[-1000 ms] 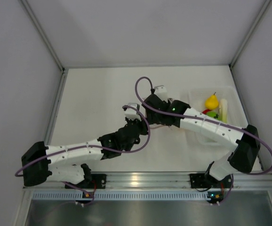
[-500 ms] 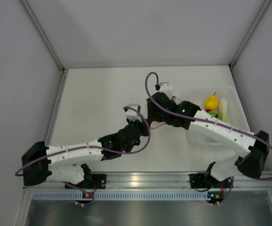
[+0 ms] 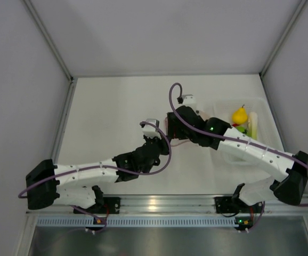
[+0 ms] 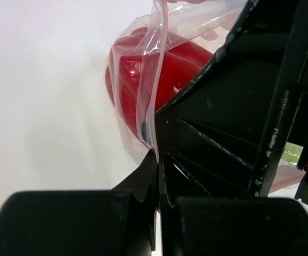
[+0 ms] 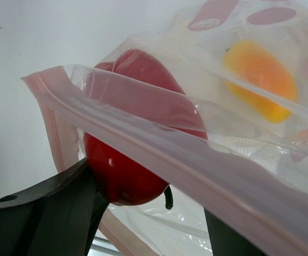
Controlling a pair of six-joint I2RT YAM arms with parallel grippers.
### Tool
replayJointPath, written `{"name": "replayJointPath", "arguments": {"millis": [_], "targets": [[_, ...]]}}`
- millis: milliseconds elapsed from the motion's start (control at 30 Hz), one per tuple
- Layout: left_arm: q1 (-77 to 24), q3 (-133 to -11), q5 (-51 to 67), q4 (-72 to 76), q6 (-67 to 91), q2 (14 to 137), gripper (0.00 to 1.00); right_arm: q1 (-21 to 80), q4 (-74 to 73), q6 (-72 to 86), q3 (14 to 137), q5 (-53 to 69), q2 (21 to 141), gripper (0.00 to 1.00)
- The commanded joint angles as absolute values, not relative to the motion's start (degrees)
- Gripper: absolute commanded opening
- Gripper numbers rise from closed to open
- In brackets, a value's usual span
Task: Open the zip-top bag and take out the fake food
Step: Pick up the fake vegetable from the zipper food storage bag.
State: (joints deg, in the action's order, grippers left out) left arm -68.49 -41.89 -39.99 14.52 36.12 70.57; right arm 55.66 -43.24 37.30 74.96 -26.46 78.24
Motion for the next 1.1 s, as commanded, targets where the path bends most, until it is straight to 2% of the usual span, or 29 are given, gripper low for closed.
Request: {"name": "replayJointPath", "arguments": {"millis": [0, 367, 533, 733, 967, 1067], "targets": [[-69.3, -42.5, -40.9, 17.6, 37.7, 71.1, 0.00, 56.3, -34.5, 40.3, 73.9, -21.5, 74.9, 0.00], [-74.0, -42.5, -50.2, 20.1, 47.5, 72.7, 0.00, 56.3, -30.4, 50.3, 69.7, -36.5, 74.0, 0.00], [-74.4, -40.0, -54.2, 21.0, 51.5, 71.7, 0.00, 56.3, -30.9, 51.9, 70.0, -39.5, 74.4, 0.00], [-74.4, -38.8, -53.1, 27.4, 45.9, 73.4, 0.00, 55.3, -32.7, 49.9, 74.0, -32.9, 77.7, 0.00], [-74.4, -37.5, -47.1, 38.5, 36.1, 76.0, 0.00, 55.5, -35.1, 51.2, 73.4, -37.8, 76.6, 0.00], [-74.4, -36.5, -44.2, 45.3, 30.1, 77.5, 0.00, 54.8, -33.3, 52.0, 71.4, -34.9, 76.1, 0.00]]}}
